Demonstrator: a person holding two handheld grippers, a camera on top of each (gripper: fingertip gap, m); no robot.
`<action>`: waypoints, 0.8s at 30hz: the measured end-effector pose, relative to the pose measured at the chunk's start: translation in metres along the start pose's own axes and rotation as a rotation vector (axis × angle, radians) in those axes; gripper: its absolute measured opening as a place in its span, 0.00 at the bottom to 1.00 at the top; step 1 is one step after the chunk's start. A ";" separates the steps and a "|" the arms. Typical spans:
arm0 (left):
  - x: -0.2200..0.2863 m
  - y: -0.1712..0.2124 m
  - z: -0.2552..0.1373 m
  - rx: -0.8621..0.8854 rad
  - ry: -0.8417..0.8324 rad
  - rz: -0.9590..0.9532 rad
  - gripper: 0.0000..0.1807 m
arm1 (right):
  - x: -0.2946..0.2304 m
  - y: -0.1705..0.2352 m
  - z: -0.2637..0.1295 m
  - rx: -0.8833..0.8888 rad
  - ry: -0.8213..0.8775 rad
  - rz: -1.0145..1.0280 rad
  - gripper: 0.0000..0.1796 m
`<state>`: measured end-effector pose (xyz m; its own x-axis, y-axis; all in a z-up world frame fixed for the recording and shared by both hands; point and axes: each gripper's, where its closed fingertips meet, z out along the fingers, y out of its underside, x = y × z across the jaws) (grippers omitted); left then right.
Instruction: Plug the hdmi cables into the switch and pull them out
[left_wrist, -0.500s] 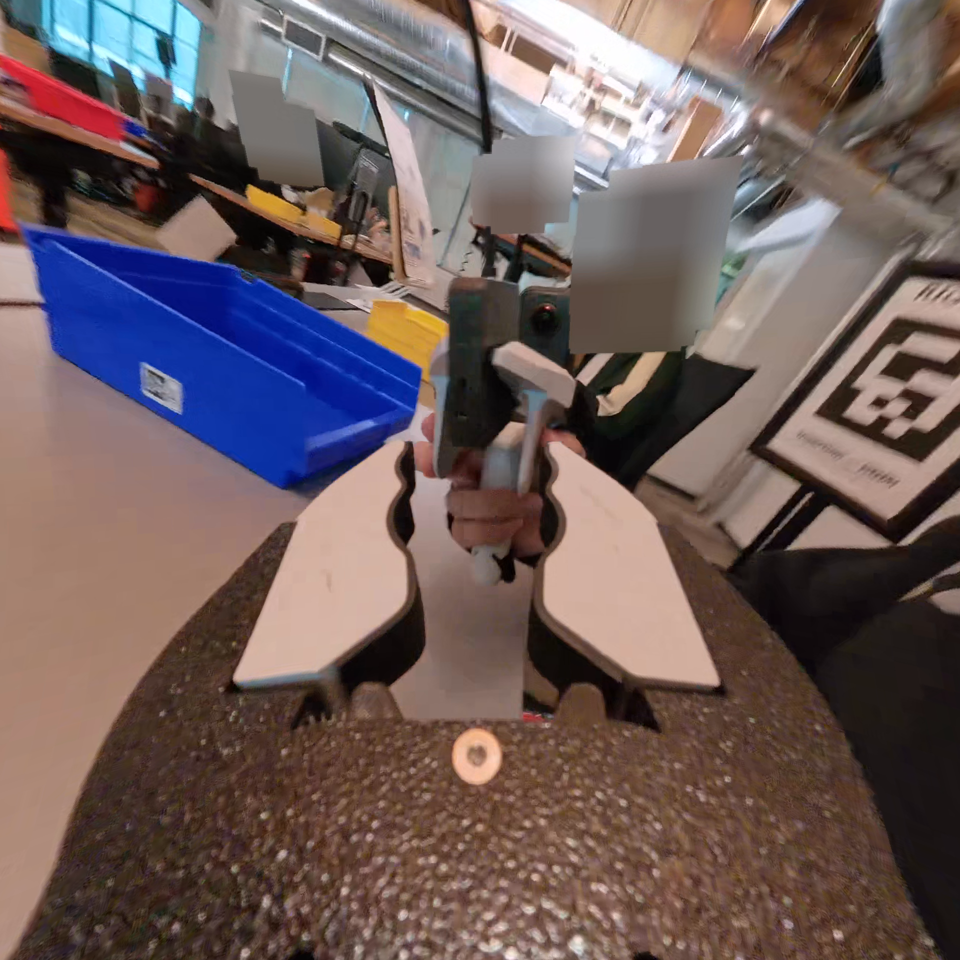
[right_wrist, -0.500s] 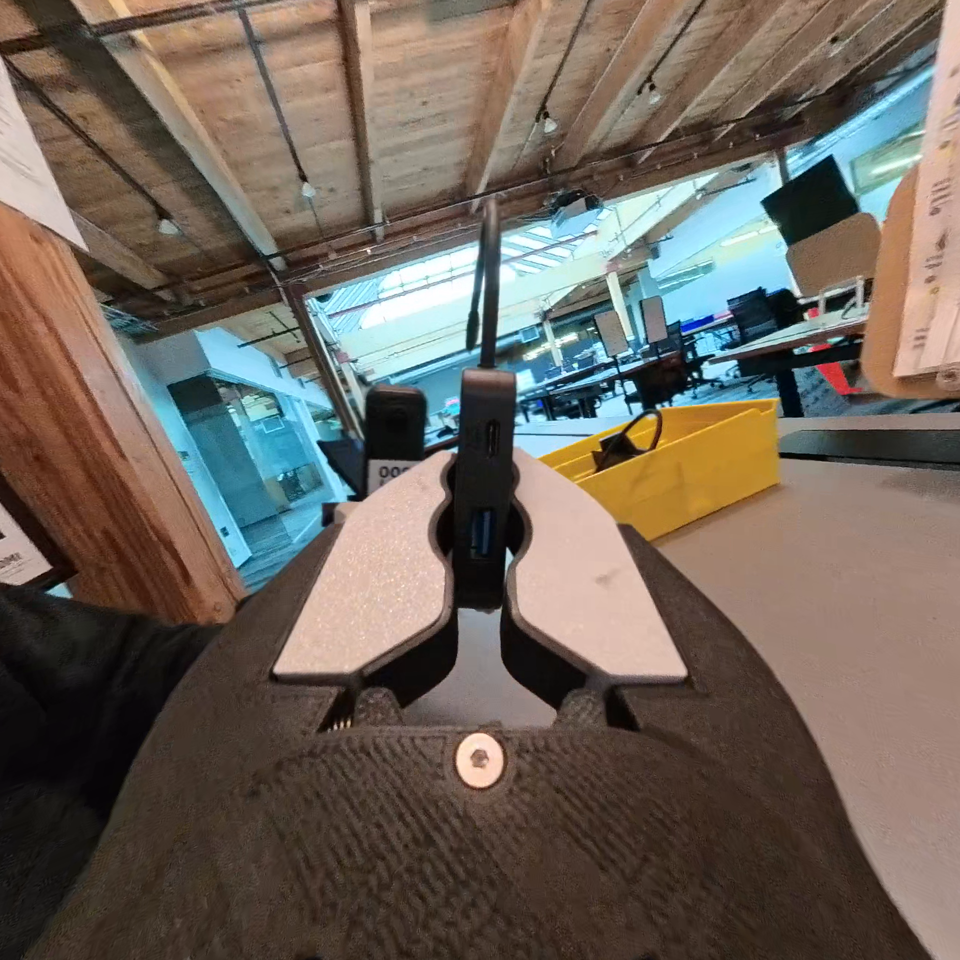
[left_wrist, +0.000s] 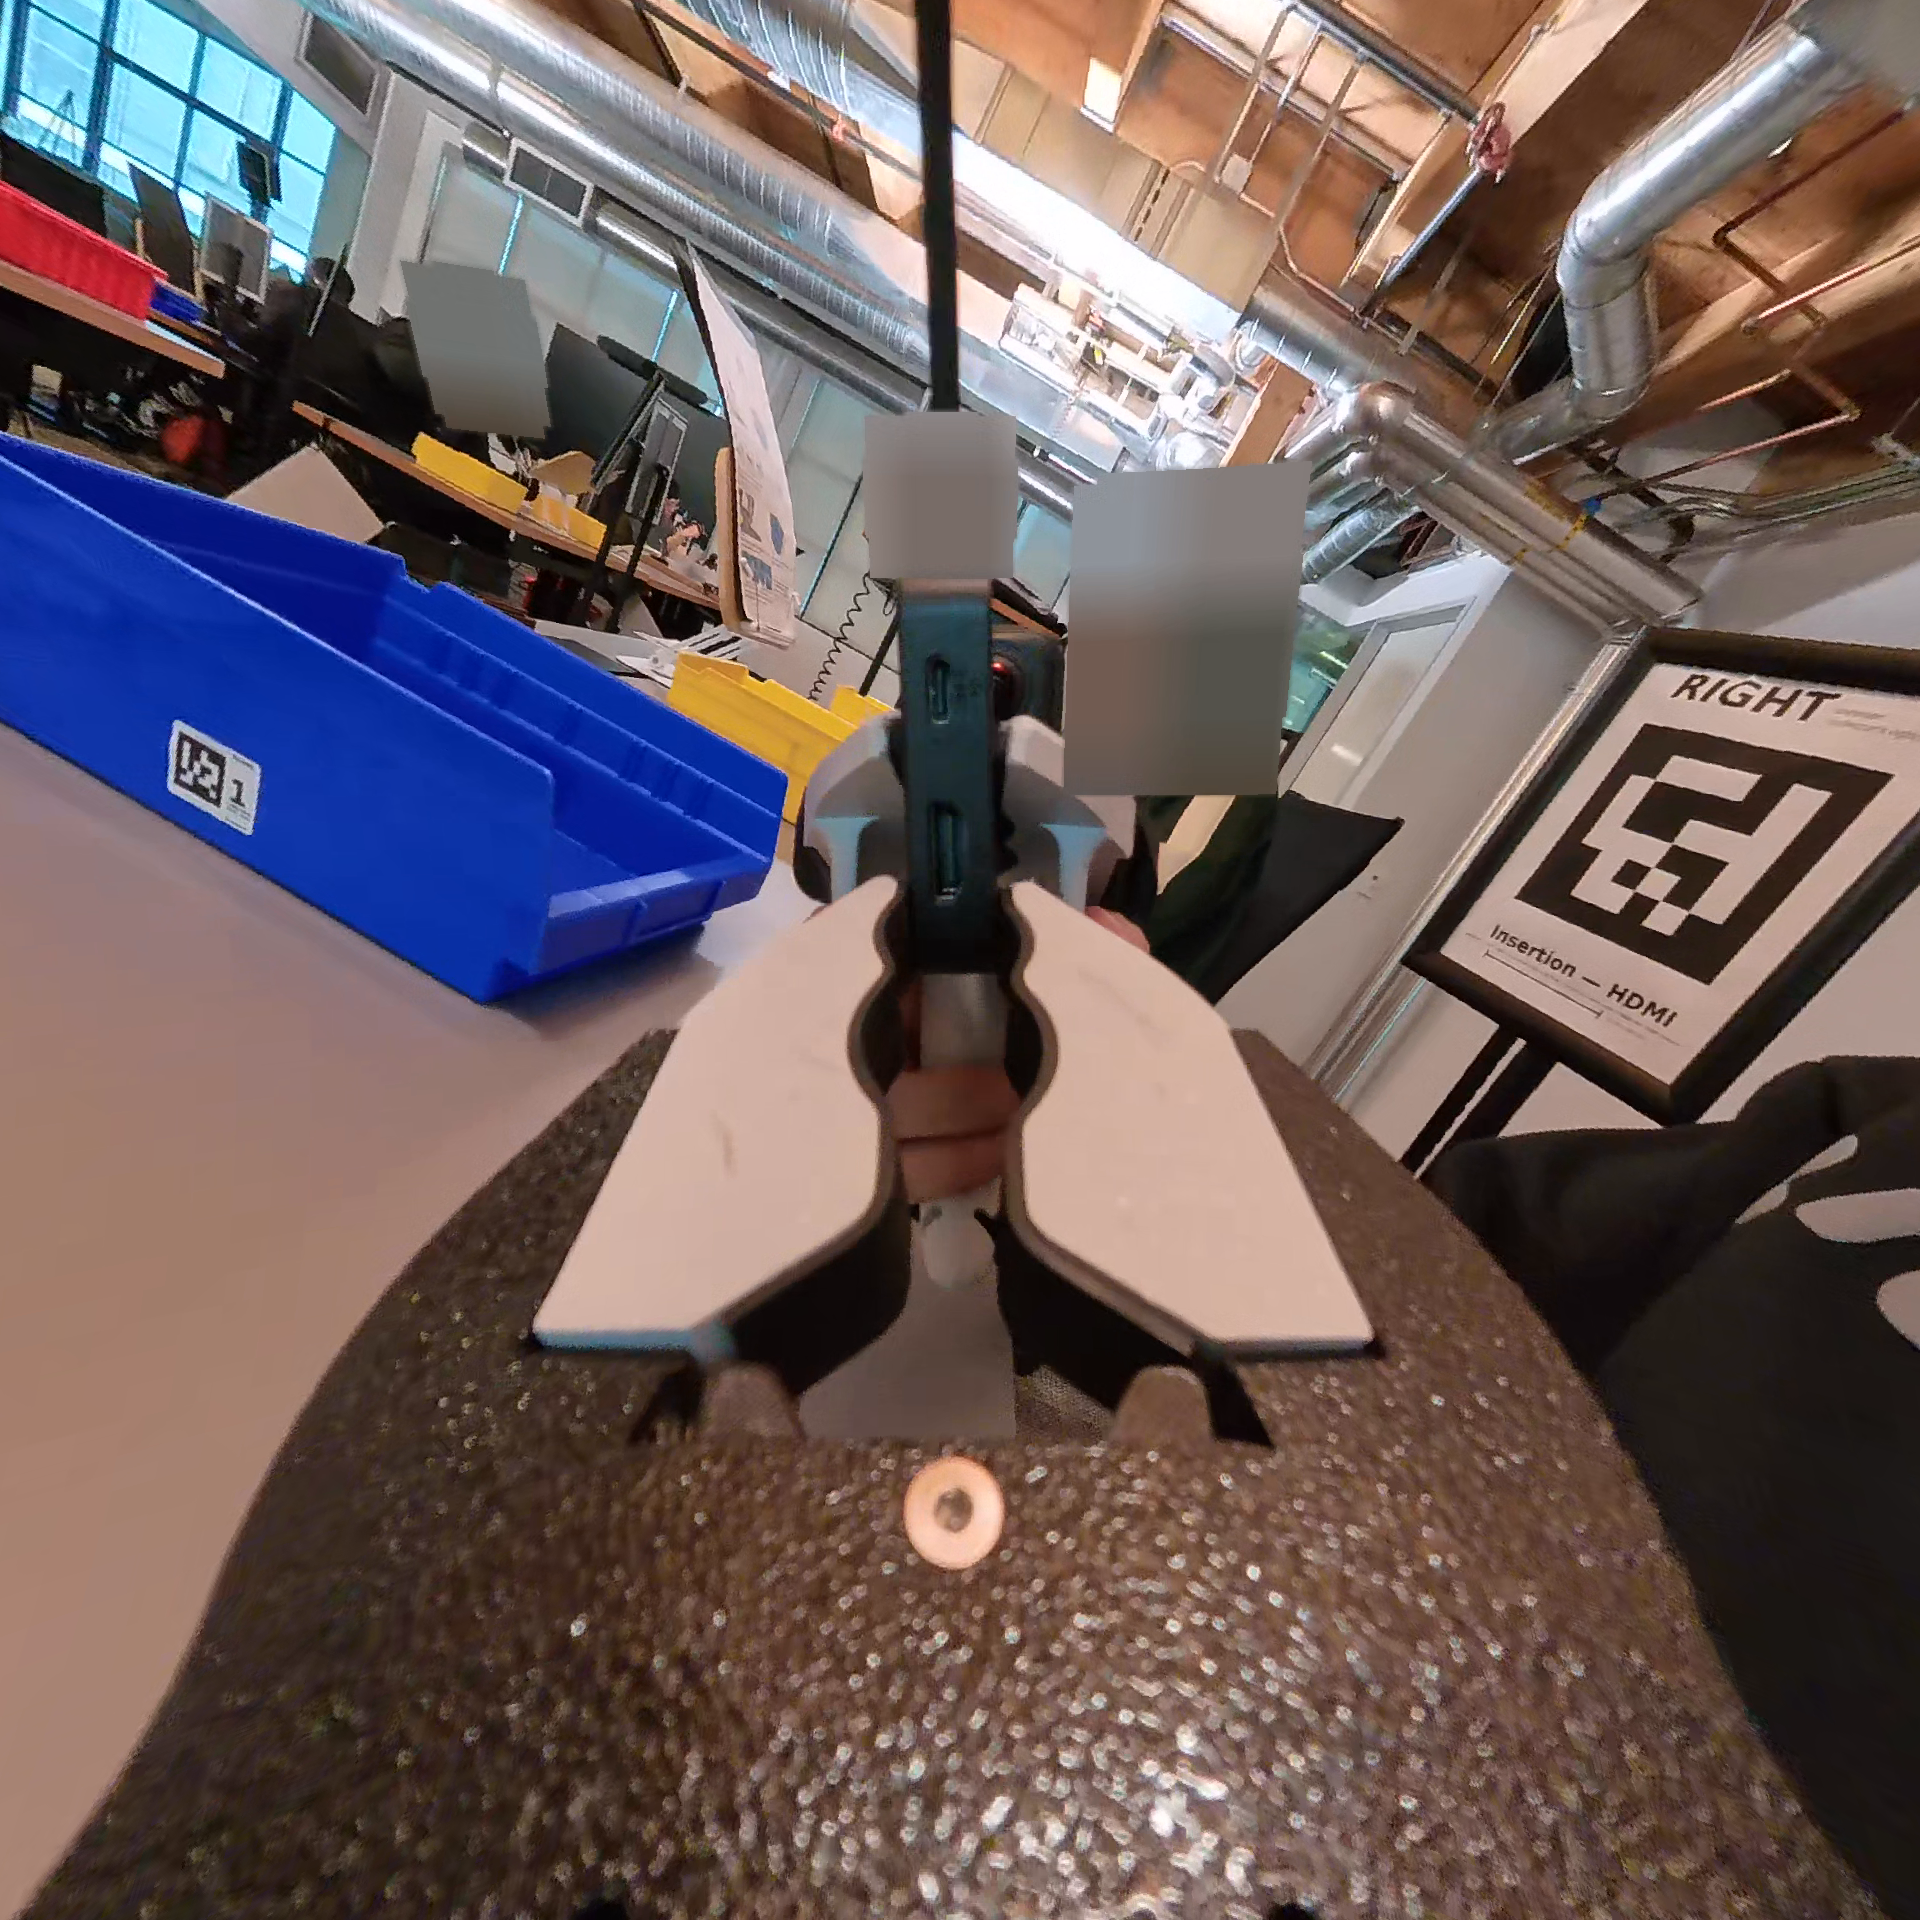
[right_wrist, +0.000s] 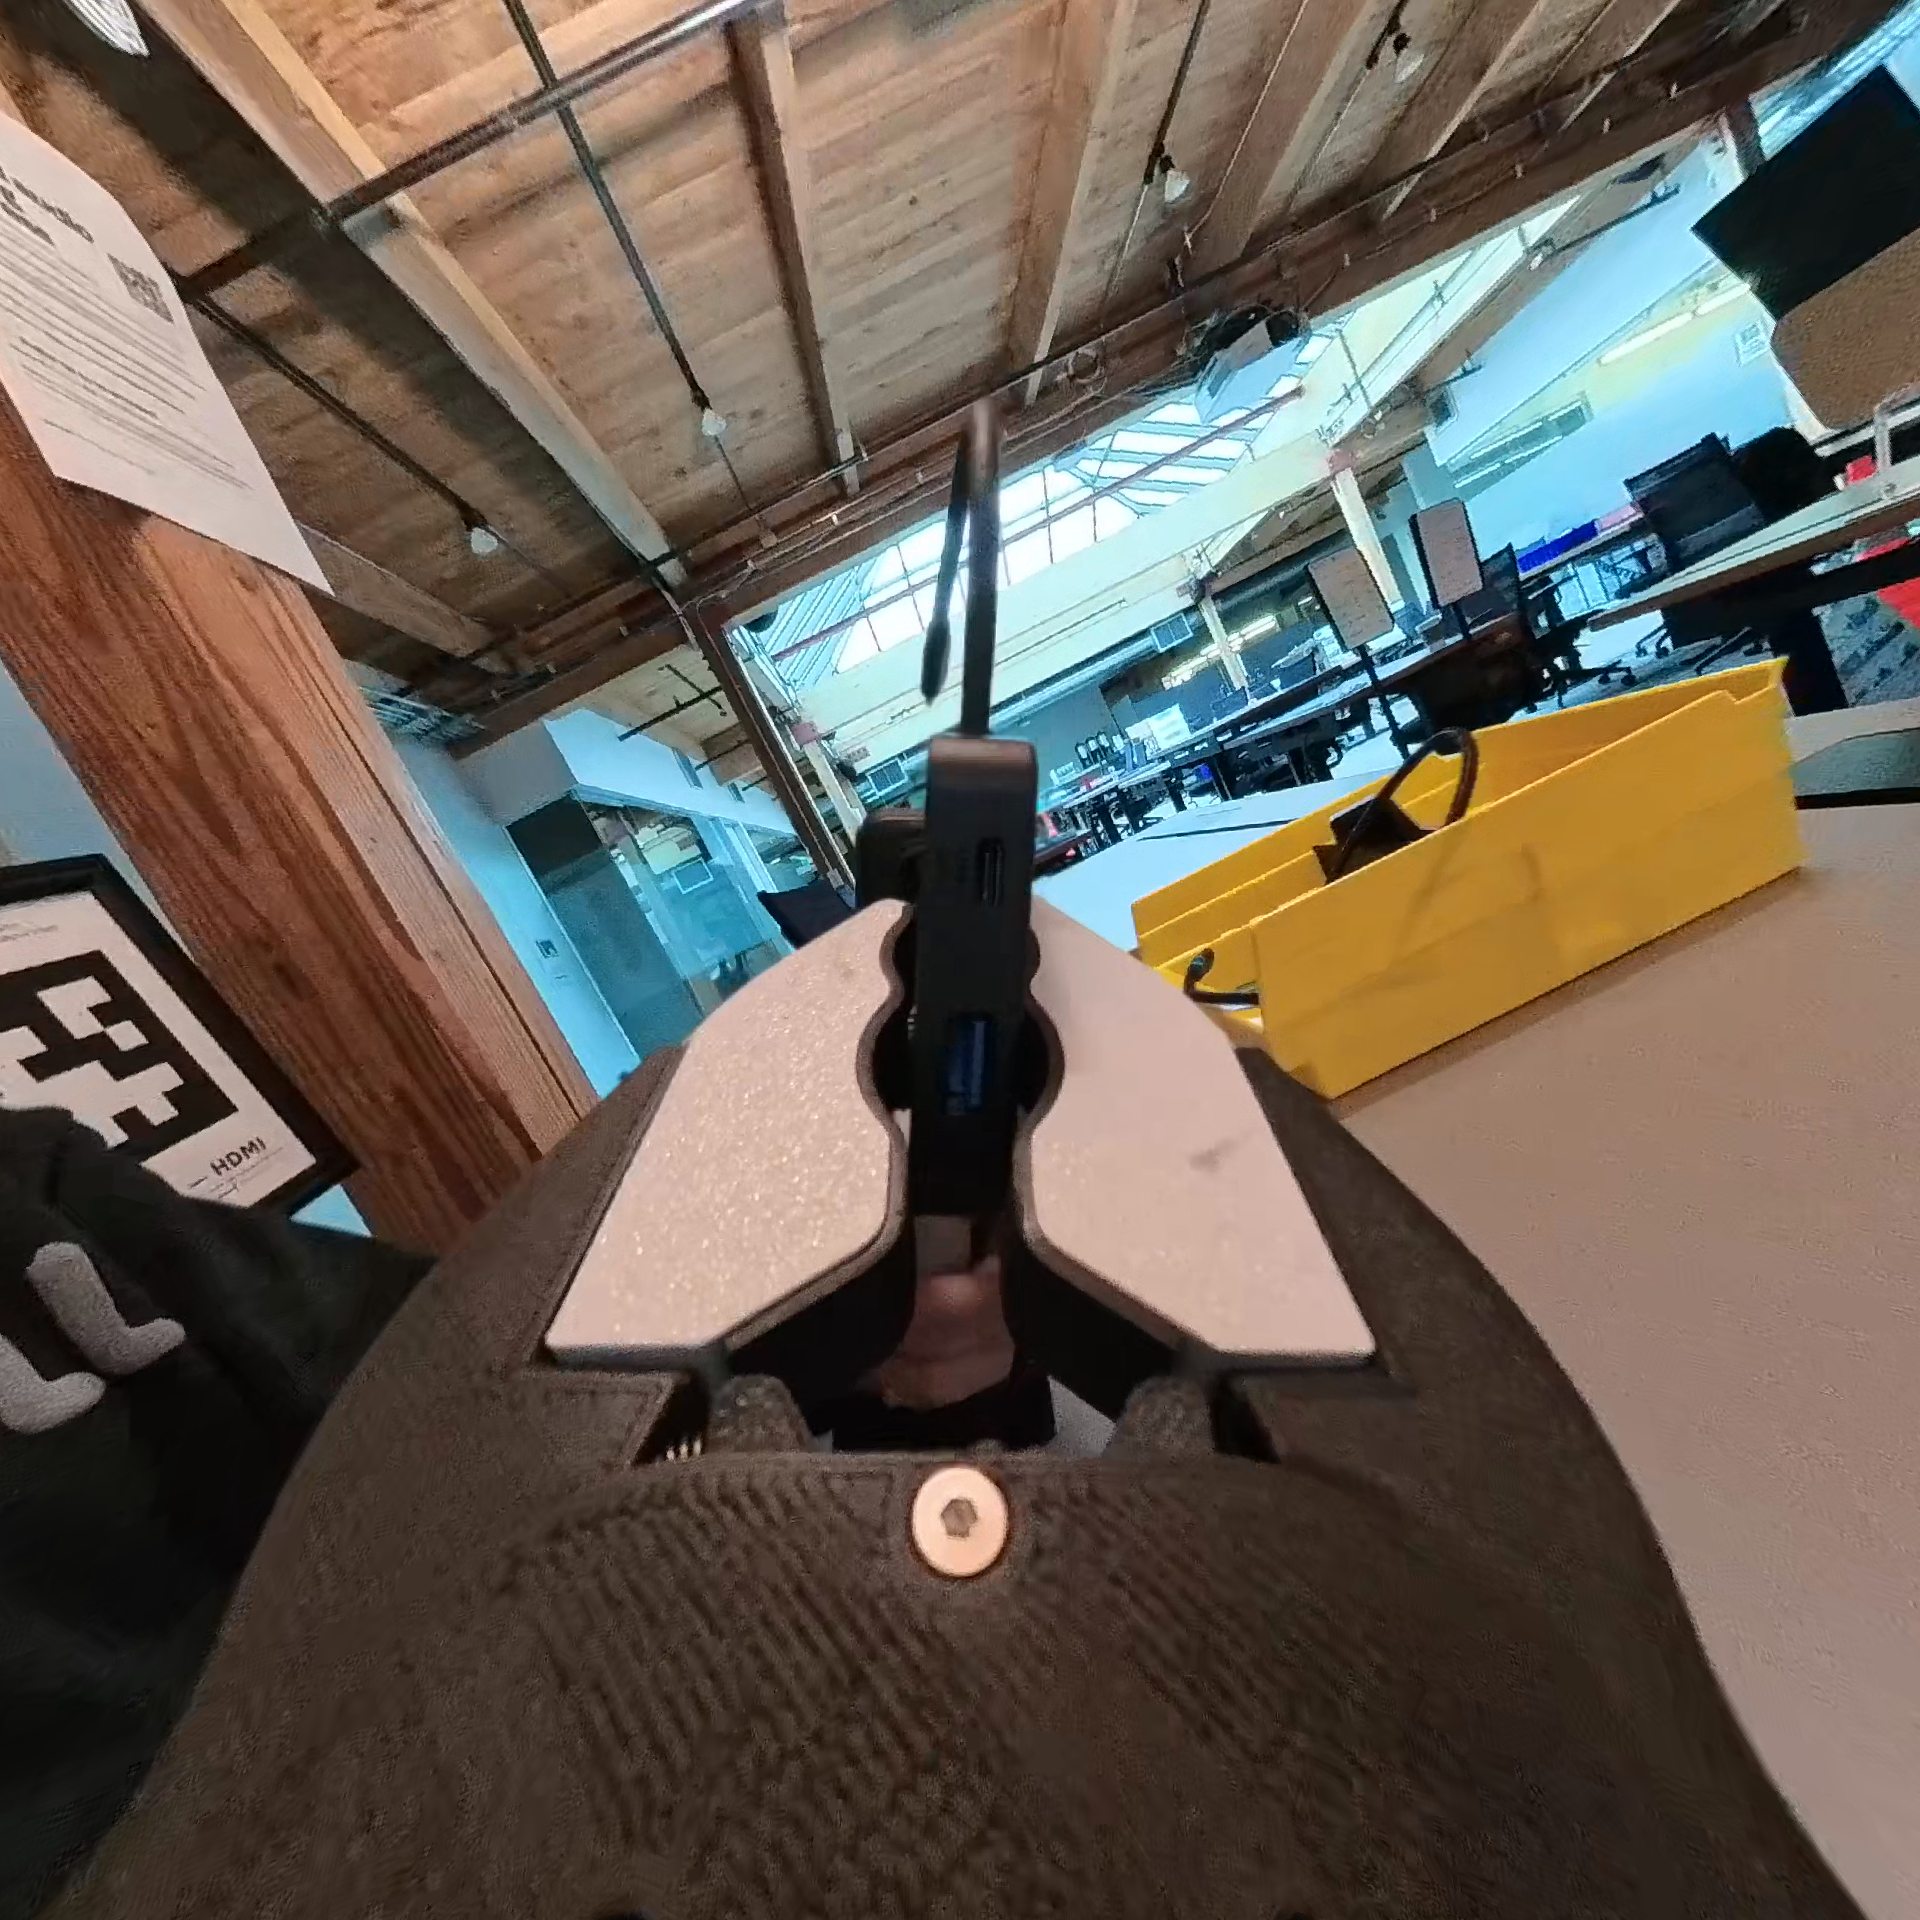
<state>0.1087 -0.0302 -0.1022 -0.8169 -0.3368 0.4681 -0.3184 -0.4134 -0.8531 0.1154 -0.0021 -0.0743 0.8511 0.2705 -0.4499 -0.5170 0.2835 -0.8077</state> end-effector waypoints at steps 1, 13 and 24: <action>0.000 0.001 -0.002 0.000 0.000 -0.004 0.08 | -0.001 0.003 0.000 -0.019 -0.008 -0.022 0.08; -0.032 -0.008 -0.052 -0.045 -0.191 -0.181 0.08 | 0.024 0.026 -0.016 -0.244 0.191 -0.868 0.62; -0.005 -0.007 -0.061 -0.125 -0.125 -0.219 0.08 | 0.003 0.034 0.004 -0.405 0.215 -1.165 0.48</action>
<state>0.0857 0.0260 -0.1121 -0.6590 -0.3563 0.6624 -0.5439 -0.3825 -0.7469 0.1001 0.0118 -0.1015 0.8006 -0.1169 0.5876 0.5849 -0.0605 -0.8089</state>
